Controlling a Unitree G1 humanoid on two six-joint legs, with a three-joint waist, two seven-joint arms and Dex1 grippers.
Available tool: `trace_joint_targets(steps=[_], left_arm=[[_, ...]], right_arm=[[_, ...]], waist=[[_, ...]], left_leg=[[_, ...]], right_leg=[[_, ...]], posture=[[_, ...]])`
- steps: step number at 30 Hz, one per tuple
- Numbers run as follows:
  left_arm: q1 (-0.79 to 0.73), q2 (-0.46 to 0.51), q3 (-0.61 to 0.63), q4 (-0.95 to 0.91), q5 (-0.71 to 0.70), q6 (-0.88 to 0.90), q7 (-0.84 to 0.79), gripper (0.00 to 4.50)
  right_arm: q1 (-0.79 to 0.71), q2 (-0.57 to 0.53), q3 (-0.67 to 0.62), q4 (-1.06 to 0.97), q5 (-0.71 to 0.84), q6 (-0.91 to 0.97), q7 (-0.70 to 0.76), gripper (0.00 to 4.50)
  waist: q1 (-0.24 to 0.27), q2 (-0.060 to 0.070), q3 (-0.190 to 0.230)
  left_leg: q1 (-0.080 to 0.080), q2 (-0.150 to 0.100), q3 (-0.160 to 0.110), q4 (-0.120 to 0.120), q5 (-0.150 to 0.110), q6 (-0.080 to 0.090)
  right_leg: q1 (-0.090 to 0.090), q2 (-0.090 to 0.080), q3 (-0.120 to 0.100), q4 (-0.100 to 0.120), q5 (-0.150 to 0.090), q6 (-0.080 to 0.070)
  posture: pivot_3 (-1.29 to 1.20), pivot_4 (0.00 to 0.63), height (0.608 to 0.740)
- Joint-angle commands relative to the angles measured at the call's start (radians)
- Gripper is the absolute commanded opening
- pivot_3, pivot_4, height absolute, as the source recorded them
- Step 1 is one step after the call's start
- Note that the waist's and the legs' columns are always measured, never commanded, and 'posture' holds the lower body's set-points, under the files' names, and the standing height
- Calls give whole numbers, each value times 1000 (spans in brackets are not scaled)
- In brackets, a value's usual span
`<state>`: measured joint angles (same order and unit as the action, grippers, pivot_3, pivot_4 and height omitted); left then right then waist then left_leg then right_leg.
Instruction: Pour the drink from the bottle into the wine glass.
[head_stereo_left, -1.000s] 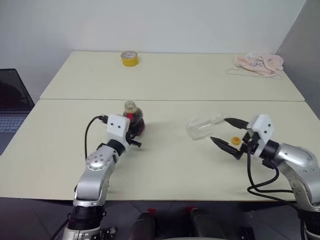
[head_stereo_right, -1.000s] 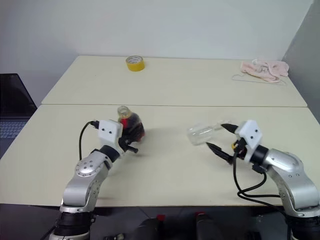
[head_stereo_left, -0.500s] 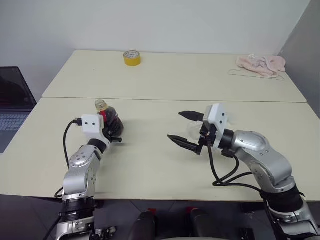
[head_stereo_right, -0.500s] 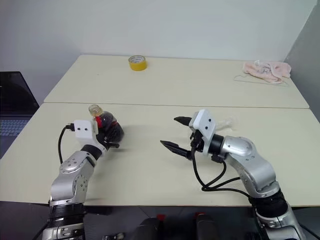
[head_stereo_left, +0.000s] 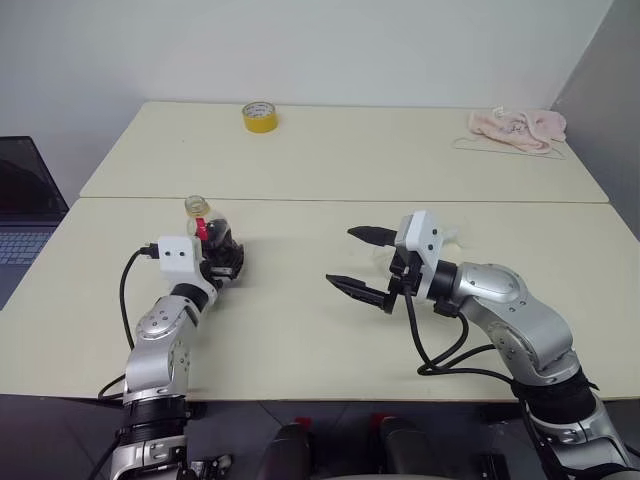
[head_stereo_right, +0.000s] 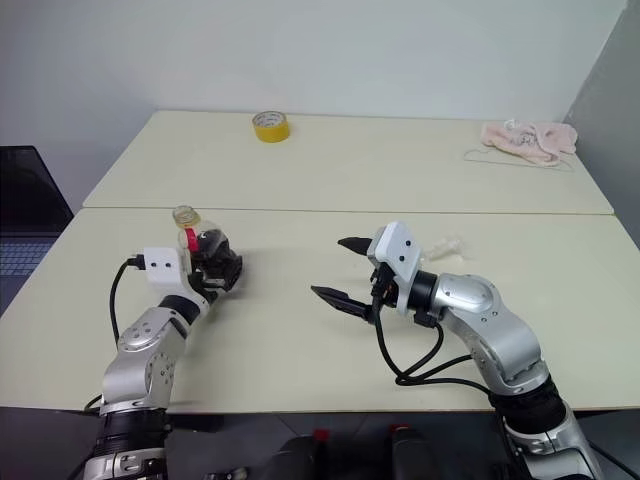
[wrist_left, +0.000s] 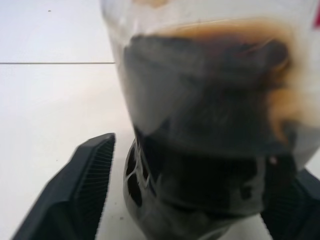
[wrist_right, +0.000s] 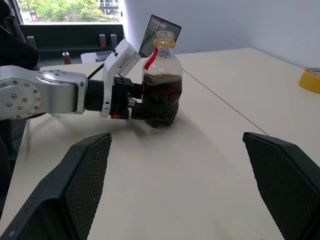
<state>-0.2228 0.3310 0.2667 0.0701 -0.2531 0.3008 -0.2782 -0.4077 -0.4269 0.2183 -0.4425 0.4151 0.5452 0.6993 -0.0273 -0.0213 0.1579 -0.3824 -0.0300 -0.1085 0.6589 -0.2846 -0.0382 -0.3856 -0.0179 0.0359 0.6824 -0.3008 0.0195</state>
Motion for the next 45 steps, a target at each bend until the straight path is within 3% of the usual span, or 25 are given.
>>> trace_joint_targets(steps=[1, 11, 18, 25, 36, 41, 45], left_arm=[[14, 20, 11, -42, -9, -11, -15, 4477], [118, 34, -31, -169, -7, 14, -68, 4477], [314, 84, -114, -327, -14, 23, -193, 4477], [307, 84, -146, -406, -34, 19, -232, 4477], [90, 122, -262, -499, -47, 172, -277, 4477], [48, 136, -308, -508, -65, 216, -318, 4477], [33, 124, -324, -501, -67, 222, -320, 4477]], right_arm=[[-11, -8, -14, -34, 4, -8, 8, 4500], [45, -78, -68, -95, 35, 25, 19, 4500], [136, -173, -141, -176, 72, 70, 27, 4500], [153, -205, -168, -163, 42, 46, 17, 4500], [122, -342, -153, 55, -276, -80, -59, 4500], [108, -434, -72, 163, -506, -246, -81, 4500], [81, -431, -21, 226, -652, -350, -141, 4500]], waist=[[0, 0, 0], [1, 0, 0], [1, 0, 0], [2, 0, 0], [5, 0, 0], [2, 1, 0], [0, 1, 0]], left_leg=[[0, 0, 0, 0, 0, 0], [0, 0, 0, 0, 0, 0], [0, 0, 0, 0, 0, 1], [0, 0, 1, 0, -1, 1], [0, 0, 2, 0, 0, 1], [0, 0, 2, 0, 0, 1], [1, 0, 2, 0, 0, 0]], right_leg=[[0, 0, 0, 0, 0, 0], [0, 0, 0, -1, 0, 0], [0, 0, 1, -1, 0, 0], [1, 0, 1, -1, 0, 0], [2, 0, 1, -1, 0, 0], [2, 0, 1, -1, 0, 0], [2, 0, 2, -1, 0, 0]], posture=[[0, 150, 740], [0, 150, 740], [0, 150, 740], [0, 150, 740], [0, 150, 740], [0, 150, 740], [0, 150, 740]])
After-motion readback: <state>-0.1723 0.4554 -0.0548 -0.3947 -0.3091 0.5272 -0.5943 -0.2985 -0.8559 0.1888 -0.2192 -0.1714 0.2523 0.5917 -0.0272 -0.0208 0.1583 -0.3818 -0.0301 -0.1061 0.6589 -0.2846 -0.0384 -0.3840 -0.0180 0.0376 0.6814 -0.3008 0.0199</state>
